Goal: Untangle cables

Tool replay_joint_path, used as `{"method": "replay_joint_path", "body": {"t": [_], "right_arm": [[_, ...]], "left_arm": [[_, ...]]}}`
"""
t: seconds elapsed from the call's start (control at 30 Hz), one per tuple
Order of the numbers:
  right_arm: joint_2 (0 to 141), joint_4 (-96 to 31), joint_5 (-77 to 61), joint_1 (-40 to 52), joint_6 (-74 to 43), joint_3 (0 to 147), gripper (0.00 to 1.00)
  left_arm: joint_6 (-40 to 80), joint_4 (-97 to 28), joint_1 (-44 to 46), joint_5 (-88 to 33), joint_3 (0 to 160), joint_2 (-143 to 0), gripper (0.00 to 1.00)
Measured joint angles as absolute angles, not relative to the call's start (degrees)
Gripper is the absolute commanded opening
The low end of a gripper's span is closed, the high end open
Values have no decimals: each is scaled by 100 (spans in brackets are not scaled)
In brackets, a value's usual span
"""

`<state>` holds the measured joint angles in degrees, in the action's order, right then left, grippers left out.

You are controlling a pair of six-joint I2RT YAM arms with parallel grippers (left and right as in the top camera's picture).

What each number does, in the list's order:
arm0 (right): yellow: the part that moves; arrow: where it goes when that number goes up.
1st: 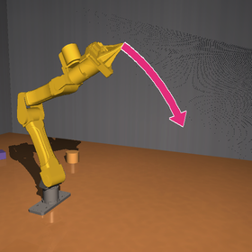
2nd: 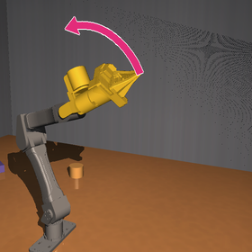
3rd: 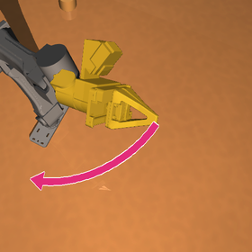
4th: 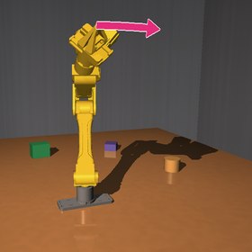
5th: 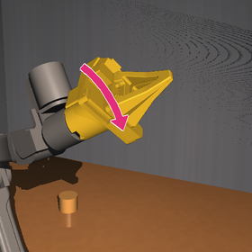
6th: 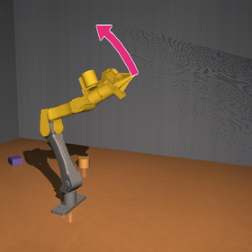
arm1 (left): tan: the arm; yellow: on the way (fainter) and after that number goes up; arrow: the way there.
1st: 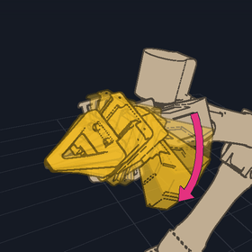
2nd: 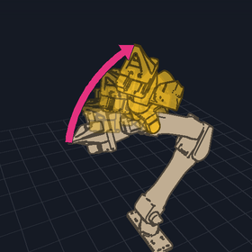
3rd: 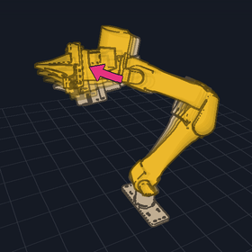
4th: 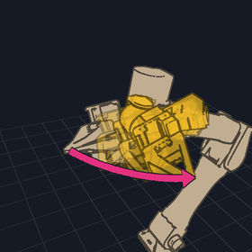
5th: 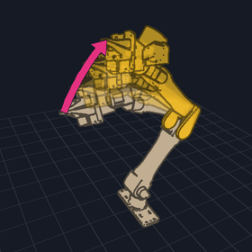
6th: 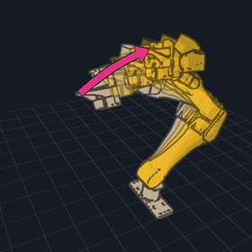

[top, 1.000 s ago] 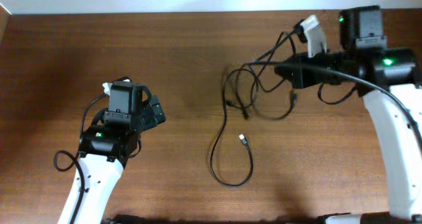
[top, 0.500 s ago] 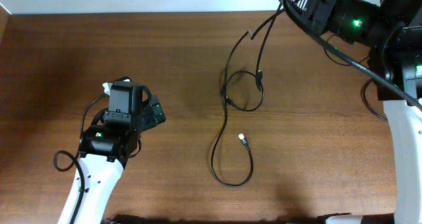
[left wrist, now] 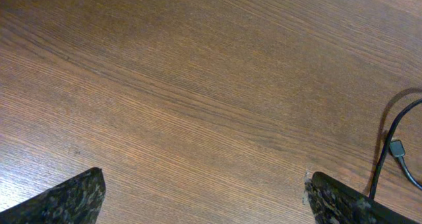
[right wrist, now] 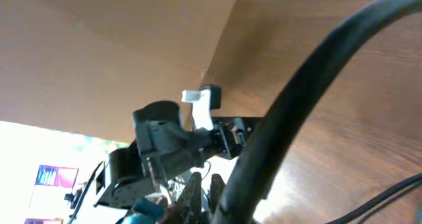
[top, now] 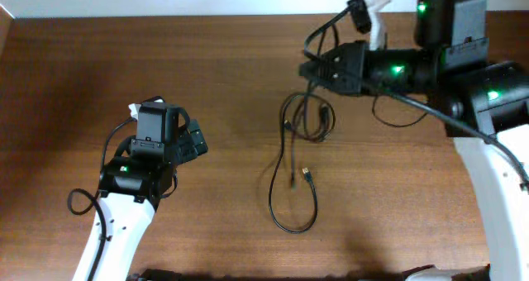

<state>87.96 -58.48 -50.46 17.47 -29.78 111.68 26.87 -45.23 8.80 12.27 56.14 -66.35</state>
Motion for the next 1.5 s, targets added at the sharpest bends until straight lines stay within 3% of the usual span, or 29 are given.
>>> {"method": "replay_joint_path", "body": {"t": [0.13, 0.3, 0.53, 0.7, 0.9, 1.17, 1.2, 1.23, 1.27, 1.3, 1.33, 1.5], "right_arm": [[8796, -4941, -5216, 2038, -3026, 11150, 4], [8801, -3162, -4665, 1339, -3004, 11155, 4], [8838, -3651, -1431, 161, -1186, 11155, 4], [9614, -3640, 427, -637, -561, 11153, 4], [11275, -3789, 687, -1699, -491, 11166, 4], [12403, -4185, 707, -1900, -449, 11163, 4], [12479, -4187, 707, -1898, -449, 11163, 13], [12495, -4195, 705, -1898, -449, 11163, 55], [12495, -4191, 637, -1898, -440, 11163, 67], [12495, -4230, 598, -1898, -451, 11163, 73], [12495, -4335, 552, -1898, -440, 11163, 92], [12411, -4831, 416, -1898, -432, 11177, 99]], "left_arm": [[2687, -4515, 880, 1229, 5614, -6635, 99], [2687, -4521, 880, 1227, 5614, -6639, 99], [2687, -4521, 880, 1229, 5614, -6639, 99], [2687, -4523, 880, 1227, 5614, -6639, 99], [2687, -4521, 880, 1227, 5614, -6639, 99], [2687, -4521, 880, 1227, 5614, -6639, 99], [2687, -4521, 880, 1227, 5614, -6639, 99], [2687, -4521, 880, 1229, 5614, -6639, 99], [2687, -4521, 880, 1227, 5614, -6639, 99], [2687, -4521, 880, 1227, 5614, -6639, 99], [2687, -4521, 880, 1227, 5614, -6639, 99], [2687, -4523, 880, 1229, 5614, -6639, 99]]}}
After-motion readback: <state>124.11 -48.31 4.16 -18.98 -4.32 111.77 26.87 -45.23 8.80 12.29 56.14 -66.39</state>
